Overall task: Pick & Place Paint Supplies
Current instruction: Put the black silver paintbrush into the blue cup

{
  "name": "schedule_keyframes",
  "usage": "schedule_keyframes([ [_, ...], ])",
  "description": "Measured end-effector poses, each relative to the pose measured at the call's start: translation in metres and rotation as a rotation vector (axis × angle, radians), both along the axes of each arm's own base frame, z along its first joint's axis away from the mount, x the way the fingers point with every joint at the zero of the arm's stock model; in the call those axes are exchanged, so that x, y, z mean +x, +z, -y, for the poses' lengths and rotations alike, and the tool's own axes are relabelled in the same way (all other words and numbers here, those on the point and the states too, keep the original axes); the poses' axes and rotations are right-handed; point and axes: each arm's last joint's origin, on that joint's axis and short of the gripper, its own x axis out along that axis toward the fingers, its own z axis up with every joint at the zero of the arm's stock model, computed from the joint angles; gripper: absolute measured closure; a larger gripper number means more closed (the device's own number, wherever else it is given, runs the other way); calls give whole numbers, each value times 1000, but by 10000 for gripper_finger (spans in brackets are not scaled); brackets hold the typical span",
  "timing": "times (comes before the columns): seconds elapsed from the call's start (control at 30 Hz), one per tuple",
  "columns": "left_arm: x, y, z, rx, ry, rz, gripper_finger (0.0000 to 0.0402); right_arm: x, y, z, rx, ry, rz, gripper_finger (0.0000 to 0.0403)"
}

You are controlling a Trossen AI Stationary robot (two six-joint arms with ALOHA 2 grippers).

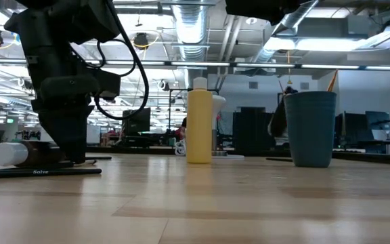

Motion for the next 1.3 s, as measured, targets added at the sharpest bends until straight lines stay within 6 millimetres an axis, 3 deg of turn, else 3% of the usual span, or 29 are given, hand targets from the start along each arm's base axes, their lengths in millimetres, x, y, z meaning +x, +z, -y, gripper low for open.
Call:
schedule_keyframes([
  [0.33, -3, -2, -4, 48, 17, -33, 302, 0, 0, 0, 0, 0, 0, 275],
  [0.6, -5, -2, -5, 58, 5, -50, 389, 0, 0, 0, 0, 0, -1, 275],
  [0.9, -4, -2, -4, 51, -8, -43, 400, 1, -6, 1, 15, 73, -58, 275],
  [1.3, 10, 3, 2, 20, -114, 62, 401, 28, -48, 10, 93, 187, -245, 274],
])
